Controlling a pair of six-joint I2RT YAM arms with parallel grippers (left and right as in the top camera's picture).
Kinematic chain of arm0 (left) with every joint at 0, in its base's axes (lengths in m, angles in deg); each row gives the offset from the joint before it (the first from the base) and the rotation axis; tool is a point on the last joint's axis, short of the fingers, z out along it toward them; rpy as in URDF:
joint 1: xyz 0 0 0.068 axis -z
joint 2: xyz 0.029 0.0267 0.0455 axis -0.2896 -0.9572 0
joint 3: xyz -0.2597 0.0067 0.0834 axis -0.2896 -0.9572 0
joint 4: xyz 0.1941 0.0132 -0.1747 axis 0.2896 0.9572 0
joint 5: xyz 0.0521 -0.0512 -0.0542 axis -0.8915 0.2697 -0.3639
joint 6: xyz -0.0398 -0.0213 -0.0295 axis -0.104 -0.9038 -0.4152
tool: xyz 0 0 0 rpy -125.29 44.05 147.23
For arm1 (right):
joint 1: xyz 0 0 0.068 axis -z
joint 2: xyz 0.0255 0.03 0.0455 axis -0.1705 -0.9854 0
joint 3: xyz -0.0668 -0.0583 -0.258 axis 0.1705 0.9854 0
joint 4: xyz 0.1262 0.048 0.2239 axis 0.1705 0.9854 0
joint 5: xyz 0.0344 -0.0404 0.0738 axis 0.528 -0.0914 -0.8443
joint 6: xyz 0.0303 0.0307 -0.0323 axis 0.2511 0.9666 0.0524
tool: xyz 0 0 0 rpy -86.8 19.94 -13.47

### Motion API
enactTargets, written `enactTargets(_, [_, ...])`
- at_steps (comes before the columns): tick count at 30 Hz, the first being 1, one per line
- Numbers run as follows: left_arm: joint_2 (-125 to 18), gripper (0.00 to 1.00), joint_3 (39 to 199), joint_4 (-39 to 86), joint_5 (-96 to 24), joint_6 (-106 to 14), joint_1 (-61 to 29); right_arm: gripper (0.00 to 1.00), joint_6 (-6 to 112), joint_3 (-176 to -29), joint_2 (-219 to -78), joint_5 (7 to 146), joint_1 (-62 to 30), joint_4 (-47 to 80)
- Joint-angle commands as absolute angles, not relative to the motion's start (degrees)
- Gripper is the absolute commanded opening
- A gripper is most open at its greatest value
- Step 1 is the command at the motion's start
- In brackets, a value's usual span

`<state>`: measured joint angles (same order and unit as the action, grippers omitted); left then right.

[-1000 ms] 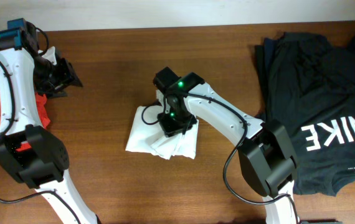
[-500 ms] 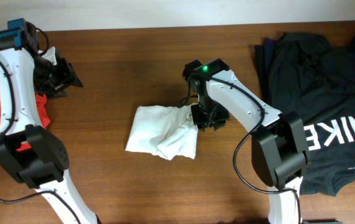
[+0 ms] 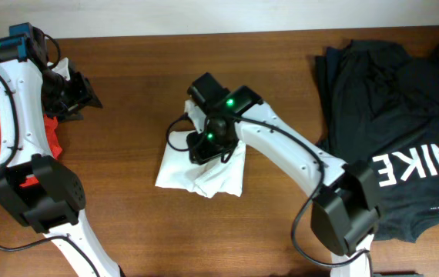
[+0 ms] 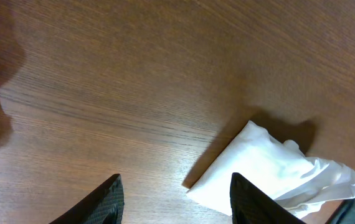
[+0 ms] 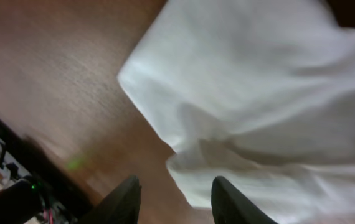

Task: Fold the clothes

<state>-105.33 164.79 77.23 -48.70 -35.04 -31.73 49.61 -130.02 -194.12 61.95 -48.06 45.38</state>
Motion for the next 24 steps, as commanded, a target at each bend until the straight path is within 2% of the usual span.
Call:
enactTargets(1, [-103.50,0.54,165.56,77.36,-47.85,-34.50,-31.73,0.41,48.65,-128.22,-197.66,59.31,-48.19,43.39])
enactTargets(4, [-103.50,0.54,165.56,77.71,-47.85,-34.50,-31.73,0.42,48.43,-127.22,-199.39,59.50,-47.66,43.28])
enactTargets(7, [-103.50,0.54,165.56,77.69,-47.85,-34.50,-31.73,0.50,47.19,-124.99,-200.57,59.66,-47.05,43.24])
enactTargets(10, [-103.50,0.54,165.56,77.71,-47.87,-34.48,-31.73,0.49,47.32,-122.23,-200.74,64.25,-45.72,45.16])
enactTargets(13, [-103.50,0.54,165.56,77.71,-47.87,-34.48,-31.73,0.44,50.99,-123.15,-200.13,74.10,-42.94,53.03])
enactTargets(18, [-103.50,0.55,165.56,77.12,-47.82,-34.48,-31.47,0.45,52.17,-127.66,-194.14,85.73,-35.42,61.49])
enactTargets(24, [-103.50,0.55,165.56,76.33,-47.82,-31.81,-27.64,0.45,54.38,-127.68,-191.98,85.47,-31.20,65.07])
